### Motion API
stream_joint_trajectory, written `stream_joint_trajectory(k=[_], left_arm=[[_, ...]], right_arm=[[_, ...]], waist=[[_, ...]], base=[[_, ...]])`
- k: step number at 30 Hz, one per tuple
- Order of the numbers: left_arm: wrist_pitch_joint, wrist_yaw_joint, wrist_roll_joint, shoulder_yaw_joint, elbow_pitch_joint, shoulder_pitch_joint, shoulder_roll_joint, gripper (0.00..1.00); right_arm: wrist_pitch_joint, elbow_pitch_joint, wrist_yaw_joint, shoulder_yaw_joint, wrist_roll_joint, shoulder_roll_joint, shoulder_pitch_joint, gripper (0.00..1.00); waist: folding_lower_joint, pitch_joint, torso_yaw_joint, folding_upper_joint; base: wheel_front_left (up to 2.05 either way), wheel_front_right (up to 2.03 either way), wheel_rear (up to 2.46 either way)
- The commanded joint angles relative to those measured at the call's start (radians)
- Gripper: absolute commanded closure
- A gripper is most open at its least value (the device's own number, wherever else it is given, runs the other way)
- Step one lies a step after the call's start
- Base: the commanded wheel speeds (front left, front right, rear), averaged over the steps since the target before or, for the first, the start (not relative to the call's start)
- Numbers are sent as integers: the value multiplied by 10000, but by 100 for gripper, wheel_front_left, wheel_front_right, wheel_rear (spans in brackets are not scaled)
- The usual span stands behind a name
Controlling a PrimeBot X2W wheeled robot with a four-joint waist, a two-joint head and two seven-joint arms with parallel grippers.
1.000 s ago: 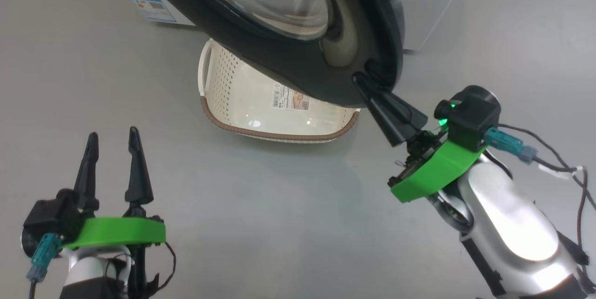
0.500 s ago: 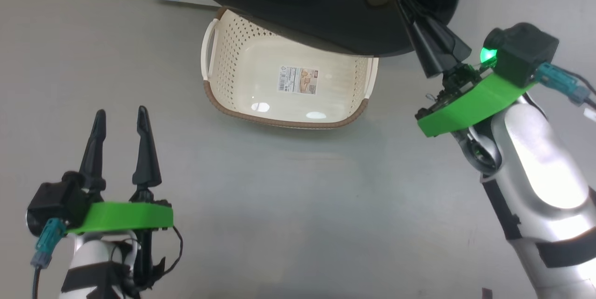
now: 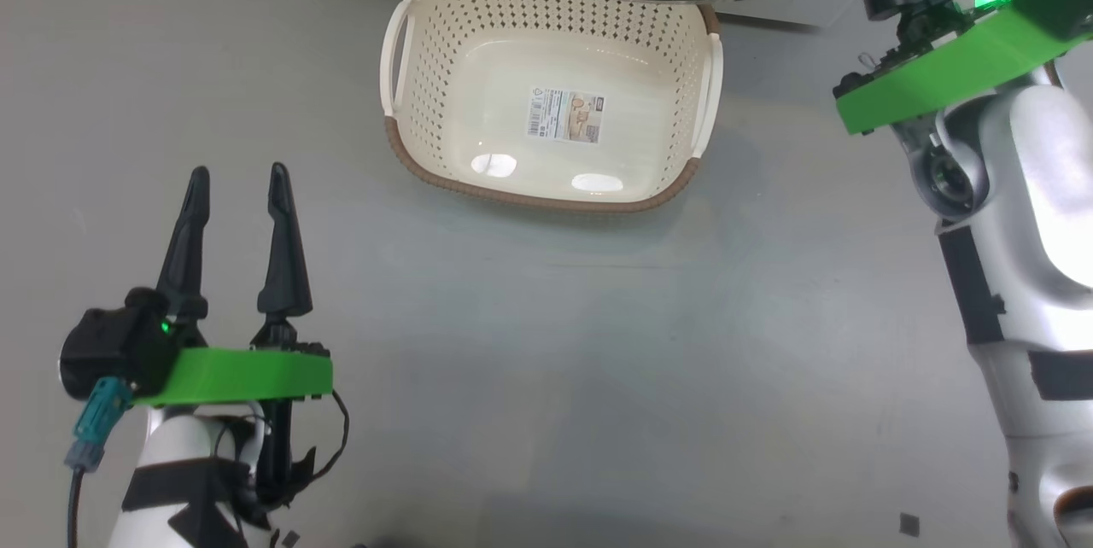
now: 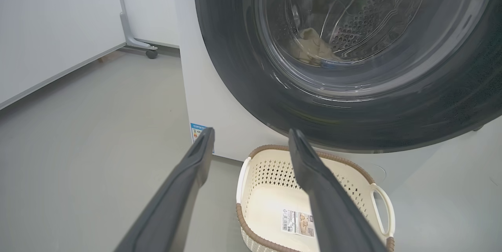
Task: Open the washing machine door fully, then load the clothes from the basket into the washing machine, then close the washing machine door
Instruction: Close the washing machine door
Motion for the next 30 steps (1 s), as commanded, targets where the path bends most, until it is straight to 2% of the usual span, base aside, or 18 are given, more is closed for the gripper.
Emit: stream_joint_trajectory(k=[1, 11, 20, 30], left_arm=[[-67, 6, 58, 260, -344, -167, 169, 0], [-67, 6, 64, 104, -386, -448, 206, 0], [-67, 6, -32, -109, -307, -590, 183, 0], [-67, 6, -57, -152, -269, -628, 166, 0]], right_arm=[[-95, -228, -13, 17, -108, 31, -388, 100], [-95, 320, -13, -83, -117, -100, -1480, 100], [-95, 1144, -13, -762, -308, -246, -2396, 100], [-95, 1747, -13, -788, -449, -299, -2780, 100]], waist=[[0, 82, 45, 0], [0, 433, 168, 0], [0, 541, 332, 0], [0, 505, 350, 0]], base=[[0, 0, 0], [0, 0, 0], [0, 0, 0], [0, 0, 0]])
